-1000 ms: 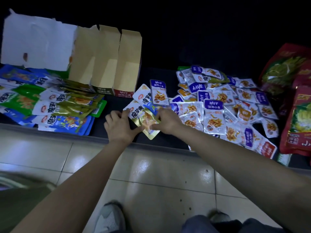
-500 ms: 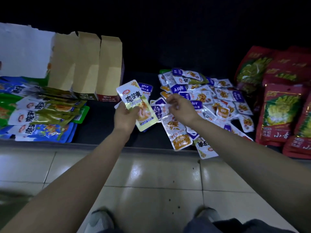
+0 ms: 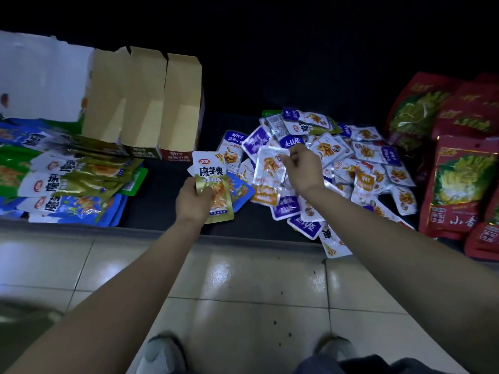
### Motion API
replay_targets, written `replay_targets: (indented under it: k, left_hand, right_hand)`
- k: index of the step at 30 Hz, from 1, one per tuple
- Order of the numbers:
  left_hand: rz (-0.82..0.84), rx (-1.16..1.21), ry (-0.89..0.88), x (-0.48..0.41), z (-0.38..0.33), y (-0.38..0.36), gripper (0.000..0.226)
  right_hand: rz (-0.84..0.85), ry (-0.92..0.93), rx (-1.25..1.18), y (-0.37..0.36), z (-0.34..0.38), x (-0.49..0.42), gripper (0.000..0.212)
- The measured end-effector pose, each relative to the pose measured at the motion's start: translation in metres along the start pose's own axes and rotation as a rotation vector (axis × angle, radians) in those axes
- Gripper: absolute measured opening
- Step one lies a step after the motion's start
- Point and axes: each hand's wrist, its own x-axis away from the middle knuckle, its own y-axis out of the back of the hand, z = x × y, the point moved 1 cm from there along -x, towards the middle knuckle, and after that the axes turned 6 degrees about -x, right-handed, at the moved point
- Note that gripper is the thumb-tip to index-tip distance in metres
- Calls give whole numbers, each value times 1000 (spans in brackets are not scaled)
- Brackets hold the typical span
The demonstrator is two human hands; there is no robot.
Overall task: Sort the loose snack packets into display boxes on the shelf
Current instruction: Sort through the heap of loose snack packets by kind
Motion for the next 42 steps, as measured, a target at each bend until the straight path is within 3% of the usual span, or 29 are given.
replay_targets:
  k: [2, 6, 10, 13, 16, 18, 20, 26, 29, 31, 34, 36, 38, 40, 42]
  left_hand:
    - [-13, 25, -5, 0, -1, 0, 13]
    - [-71, 55, 34, -2, -1, 5, 10]
    - [-162, 108, 110, -2, 1, 13, 9]
    - [-199, 168, 159, -1, 5, 21, 7]
    - [-222, 135, 143, -8, 18, 32, 28]
    - [-238, 112, 141, -9, 23, 39, 35]
    - [-238, 103, 146, -8, 24, 46, 41]
    - [-253, 89, 178, -11, 23, 51, 32]
    - [-278, 66, 191, -10, 20, 47, 37]
    - [-263, 97, 187, -6, 14, 39, 37]
    - [-150, 281, 187, 0, 2, 25, 50]
    - [-54, 389, 159, 8, -10, 15, 46]
    - [-11, 352, 75, 13, -18, 5, 31]
    - [-18, 302, 43, 11, -17, -3, 24]
    - [-12, 270, 67, 6, -13, -9, 37]
  right_hand:
    - [-78, -61, -62, 6, -1, -4, 11]
    - [-181, -164, -77, 20, -12, -6, 30]
    - [-223, 69, 175, 11, -4, 2, 43]
    - [67, 201, 119, -20, 19, 13, 32]
    - [374, 135, 291, -57, 37, 25, 57]
    - [441, 155, 438, -75, 44, 31, 75]
    - [464, 108, 423, -87, 48, 34, 80]
    - [518, -237, -156, -68, 47, 18, 37]
    - [440, -339, -527, -49, 47, 20, 31]
    - [447, -340, -645, -39, 50, 25, 31]
    - [550, -316, -612, -34, 56, 36, 32]
    - [613, -276, -507, -36, 59, 44, 29]
    - [654, -207, -406, -36, 58, 50, 25]
    - [610, -142, -323, -27, 54, 49, 22]
    - [467, -123, -209, -9, 44, 42, 22]
